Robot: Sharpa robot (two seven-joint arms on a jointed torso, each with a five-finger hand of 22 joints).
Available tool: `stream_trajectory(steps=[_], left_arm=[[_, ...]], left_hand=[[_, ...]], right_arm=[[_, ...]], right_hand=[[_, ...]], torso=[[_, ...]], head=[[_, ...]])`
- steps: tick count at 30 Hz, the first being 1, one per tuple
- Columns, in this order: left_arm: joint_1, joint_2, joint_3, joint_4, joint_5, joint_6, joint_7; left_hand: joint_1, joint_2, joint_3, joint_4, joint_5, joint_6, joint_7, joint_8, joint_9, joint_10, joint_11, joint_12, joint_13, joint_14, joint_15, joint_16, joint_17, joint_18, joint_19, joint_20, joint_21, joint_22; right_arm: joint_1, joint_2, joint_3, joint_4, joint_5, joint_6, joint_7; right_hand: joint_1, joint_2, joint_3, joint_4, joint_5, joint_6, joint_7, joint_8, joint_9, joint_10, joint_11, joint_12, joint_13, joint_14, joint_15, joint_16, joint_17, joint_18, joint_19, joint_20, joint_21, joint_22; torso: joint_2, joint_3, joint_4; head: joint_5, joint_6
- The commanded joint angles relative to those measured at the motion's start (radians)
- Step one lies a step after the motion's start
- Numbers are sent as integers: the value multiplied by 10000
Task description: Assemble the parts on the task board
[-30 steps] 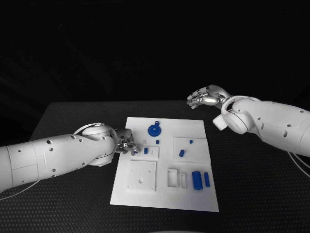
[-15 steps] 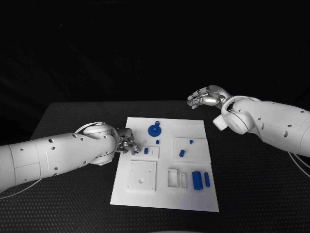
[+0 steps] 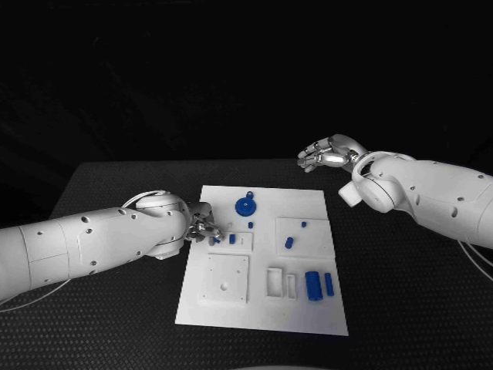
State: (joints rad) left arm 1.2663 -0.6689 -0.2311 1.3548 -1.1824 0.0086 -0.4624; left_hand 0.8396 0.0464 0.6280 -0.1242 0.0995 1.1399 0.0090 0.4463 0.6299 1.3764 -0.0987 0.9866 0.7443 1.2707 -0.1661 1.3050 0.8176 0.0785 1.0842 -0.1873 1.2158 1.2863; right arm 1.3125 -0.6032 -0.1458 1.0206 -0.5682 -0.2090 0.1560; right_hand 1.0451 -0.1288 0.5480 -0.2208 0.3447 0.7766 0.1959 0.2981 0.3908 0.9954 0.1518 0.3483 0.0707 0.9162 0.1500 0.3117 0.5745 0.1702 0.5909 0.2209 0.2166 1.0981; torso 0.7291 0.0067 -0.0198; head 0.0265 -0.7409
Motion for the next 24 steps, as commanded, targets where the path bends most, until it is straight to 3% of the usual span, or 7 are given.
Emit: stream_trajectory(steps=[1, 11, 13, 14, 17, 24], left_arm=[[-68, 92, -42, 31, -1, 583, -83], [-68, 106, -42, 31, -72, 511, -141], [-67, 111, -42, 31, -72, 435, -158], [-67, 111, -42, 33, -72, 389, -161], [-67, 114, -43, 27, -71, 289, -175], [-66, 119, -43, -7, -78, 185, -201]], left_hand=[[50, 17, 583, -574, 77, 73, -5, -61, -16, 67, -30, -5, -15, 150, -146, 63, 11, 584, 12, -457, 66, 9], [51, 0, 581, -581, 74, 77, -2, -73, -17, 69, -27, -11, -21, 149, -138, 62, 12, 581, 9, -453, 69, 11], [-7, -42, 554, -482, -291, 78, 14, -113, -19, 69, -10, -30, -35, 140, -132, 38, 5, 581, 5, -445, 54, 0], [-93, -153, 489, -393, -474, 83, 24, -125, -14, 72, 4, -35, -38, 139, -134, 30, 3, 578, 9, -439, 50, -5], [-175, -377, 414, -261, -498, 33, 46, -156, -1, 48, 25, -57, -45, 118, -159, 0, -6, 594, 10, -449, 30, -21], [-789, -1329, 125, 420, -514, -166, 101, -252, 45, -23, 74, -92, -34, 71, -213, -48, -15, 640, -3, -475, -44, -79]], right_arm=[[-3, -4, 5, 13, -30, 144, 55], [-3, -12, 5, 24, -29, 138, 56], [-3, -12, 5, 30, -29, 137, 56], [-3, -13, 5, 31, -29, 134, 56], [-3, -15, 5, 29, -29, 128, 56], [-3, -26, 5, 31, -29, 122, 54]], right_hand=[[-85, 6, -69, -2, 50, -40, 194, 35, -15, -15, 29, -38, -15, -80, 20, -60, -12, 176, -49, -8, -71, 14], [-89, 5, -72, 0, 51, -40, 194, 36, -17, -15, 29, -38, -15, -80, 19, -60, -12, 176, -48, -7, -77, 19], [-90, 5, -72, 1, 50, -40, 194, 36, -18, -15, 29, -38, -15, -80, 19, -60, -13, 176, -47, -7, -78, 20], [-91, 5, -73, 1, 50, -40, 194, 37, -18, -15, 29, -38, -15, -80, 19, -60, -13, 176, -47, -6, -78, 20], [-91, 5, -73, 1, 50, -40, 195, 37, -18, -16, 29, -38, -15, -81, 19, -60, -13, 177, -47, -6, -80, 21], [-91, 1, -75, 0, 51, -43, 195, 36, -20, -18, 30, -39, -16, -82, 20, -61, -14, 177, -48, -6, -84, 24]], torso=[[0, -4, 1], [-2, -8, 21], [0, -8, 19], [-1, -9, 14], [-1, -9, 13], [2, -7, 15]], head=[[-16, -11], [-62, -10], [-62, 3], [-59, 0], [-59, -1], [-91, -3]])
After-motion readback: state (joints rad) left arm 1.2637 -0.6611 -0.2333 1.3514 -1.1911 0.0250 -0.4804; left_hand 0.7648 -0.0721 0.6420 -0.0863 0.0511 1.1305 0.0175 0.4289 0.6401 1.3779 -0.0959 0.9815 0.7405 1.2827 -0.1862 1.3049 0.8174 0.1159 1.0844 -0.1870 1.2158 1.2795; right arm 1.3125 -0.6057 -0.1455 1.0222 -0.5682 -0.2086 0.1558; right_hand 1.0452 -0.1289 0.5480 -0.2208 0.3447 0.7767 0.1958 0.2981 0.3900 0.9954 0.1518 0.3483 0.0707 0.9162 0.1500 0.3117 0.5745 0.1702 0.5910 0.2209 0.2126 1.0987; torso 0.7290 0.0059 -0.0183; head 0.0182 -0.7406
